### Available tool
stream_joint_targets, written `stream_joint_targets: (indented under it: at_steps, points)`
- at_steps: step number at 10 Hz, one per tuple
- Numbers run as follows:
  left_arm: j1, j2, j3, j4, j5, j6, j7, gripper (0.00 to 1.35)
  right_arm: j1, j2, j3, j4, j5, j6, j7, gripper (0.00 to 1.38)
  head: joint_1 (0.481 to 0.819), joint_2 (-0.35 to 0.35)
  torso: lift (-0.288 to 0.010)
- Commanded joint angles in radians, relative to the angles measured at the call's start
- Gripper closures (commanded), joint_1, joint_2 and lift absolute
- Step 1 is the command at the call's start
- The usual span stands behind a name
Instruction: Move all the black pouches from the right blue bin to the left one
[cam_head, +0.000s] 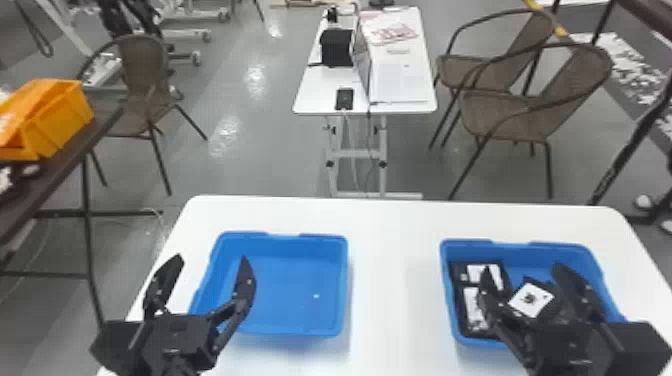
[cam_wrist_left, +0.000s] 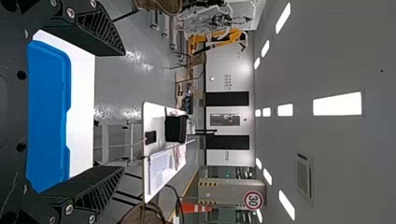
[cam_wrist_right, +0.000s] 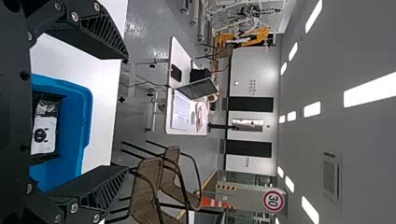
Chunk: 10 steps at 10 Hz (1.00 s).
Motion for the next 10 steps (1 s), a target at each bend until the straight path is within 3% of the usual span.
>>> stream_joint_targets:
  at_steps: [1,10]
  points:
    - [0.000,0.005,-0.004,-0.003,-0.003,0.006,0.000,0.16,-0.004,0.001,0.003,-0.004,0.001,0.013,0.000,0.18,0.695,0.100,0.010]
    - [0.003,0.008,-0.002,-0.006,-0.004,0.011,0.000,0.16,0.001,0.001,0.007,-0.023,0.010,0.050,-0.017,0.18,0.695,0.100,0.010]
